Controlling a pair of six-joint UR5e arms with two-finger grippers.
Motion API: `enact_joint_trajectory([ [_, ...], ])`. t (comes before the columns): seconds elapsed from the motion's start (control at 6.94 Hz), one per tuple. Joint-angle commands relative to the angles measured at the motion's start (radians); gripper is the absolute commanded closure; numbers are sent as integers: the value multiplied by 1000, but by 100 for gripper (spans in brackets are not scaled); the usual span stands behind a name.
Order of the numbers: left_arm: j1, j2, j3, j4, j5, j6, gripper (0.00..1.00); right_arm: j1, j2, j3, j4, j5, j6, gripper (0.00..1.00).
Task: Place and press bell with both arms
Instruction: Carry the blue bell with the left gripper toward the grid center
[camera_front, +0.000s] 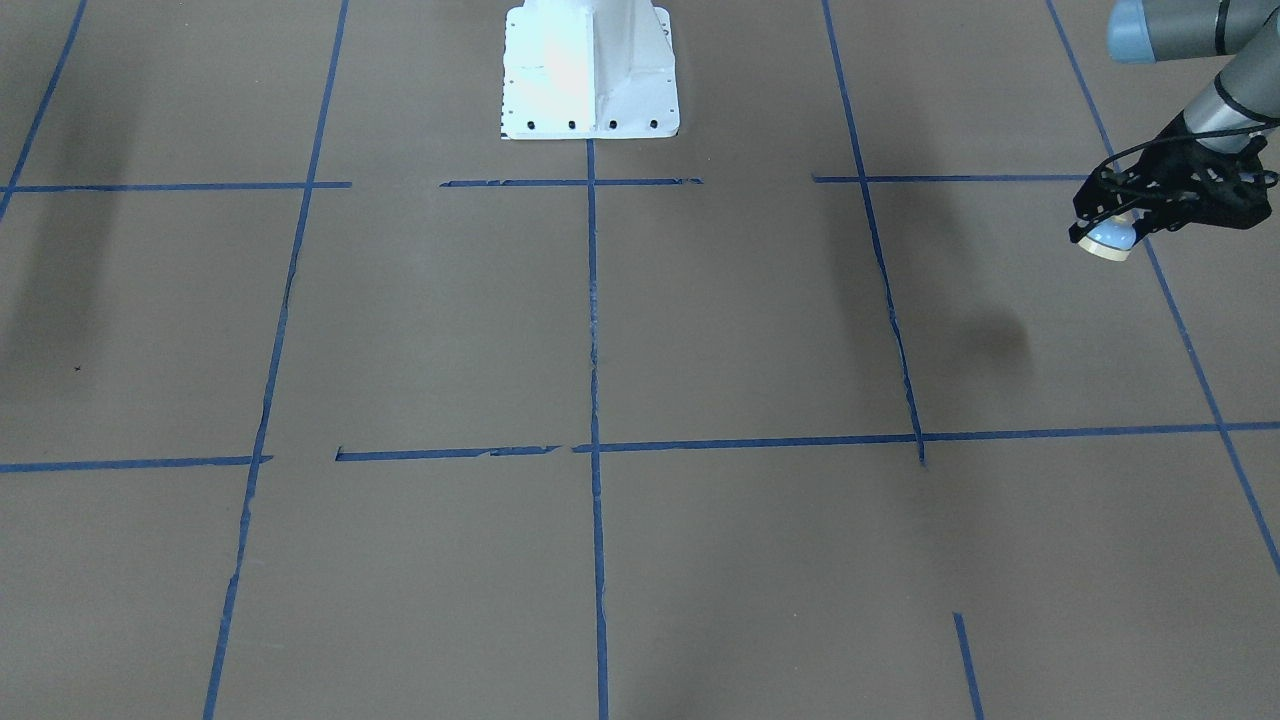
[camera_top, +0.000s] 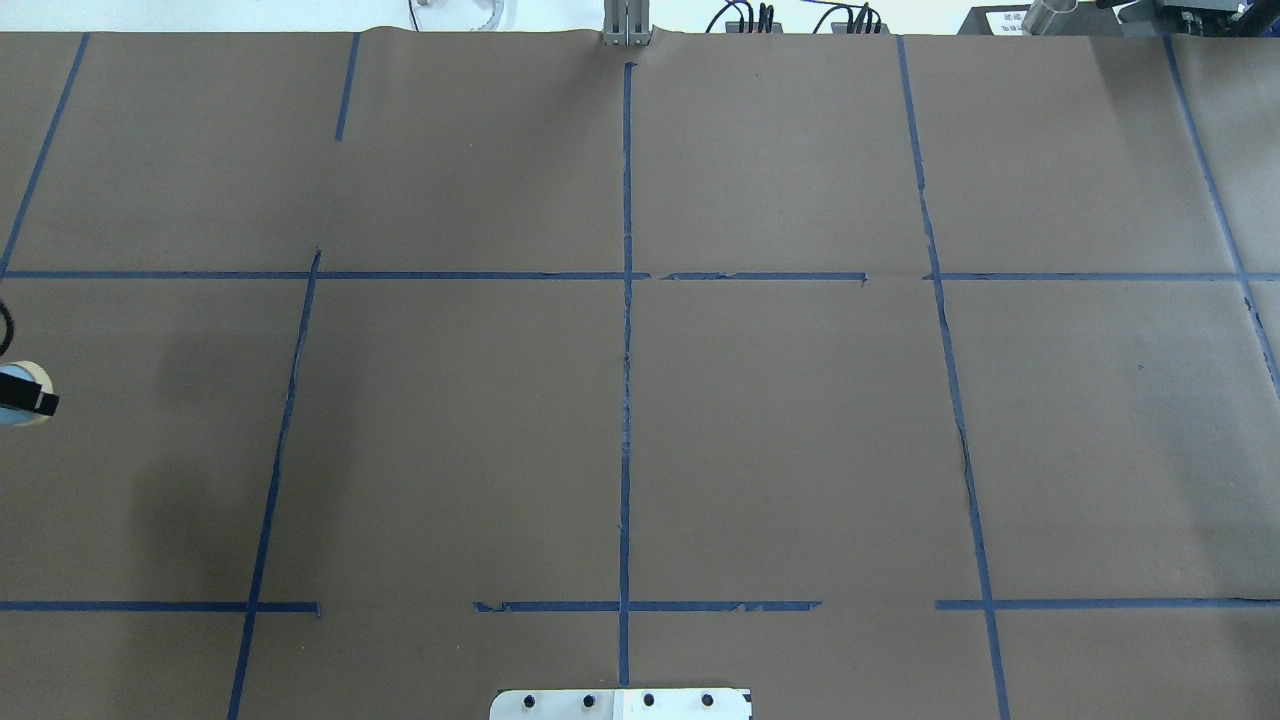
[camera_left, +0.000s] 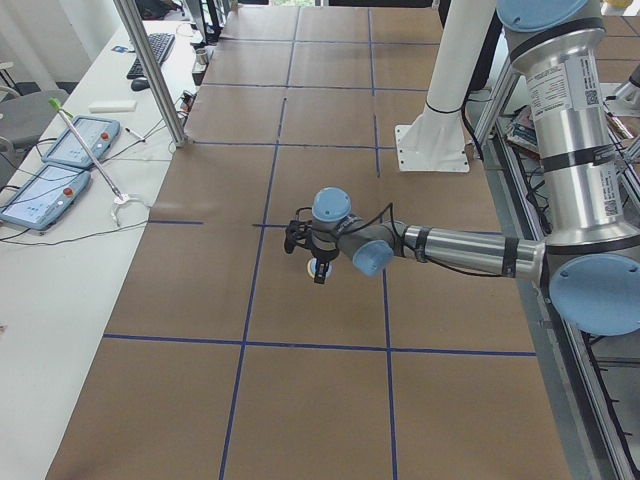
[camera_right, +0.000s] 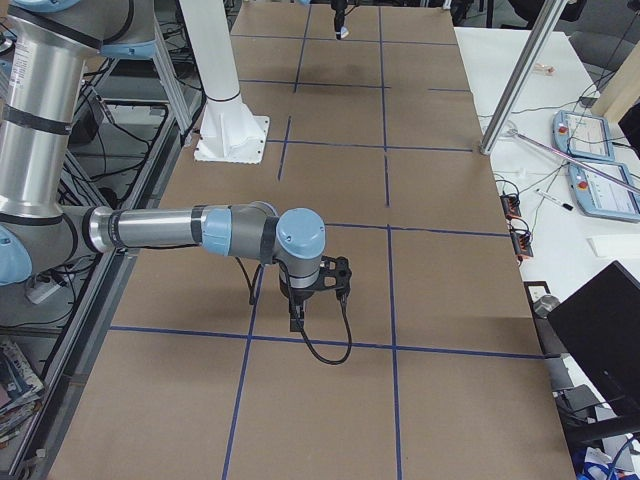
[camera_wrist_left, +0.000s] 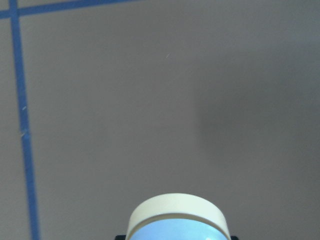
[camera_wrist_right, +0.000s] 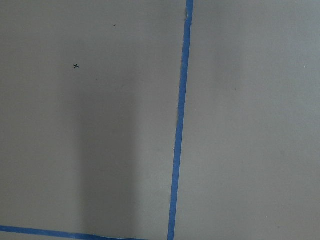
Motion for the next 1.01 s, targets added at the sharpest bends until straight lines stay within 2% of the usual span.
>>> enact_joint_trajectory([
  [0.0, 51, -245, 1, 241, 1, -56, 95, 0, 0, -5, 0, 0, 2, 0],
  [0.29, 174, -512, 33, 491, 10, -165, 95, -2, 2, -5, 0, 1, 2, 0],
  [0.58, 273, -728, 158, 537, 18, -365, 95, -2, 3, -7, 0, 1, 2, 0],
  [0.72, 328, -849, 256, 529, 87, -463, 95, -2, 3, -8, 0, 1, 2, 0],
  [0.86, 367, -986, 403, 520, 131, -545, 95, -2, 3, -10, 0, 13, 2, 0],
])
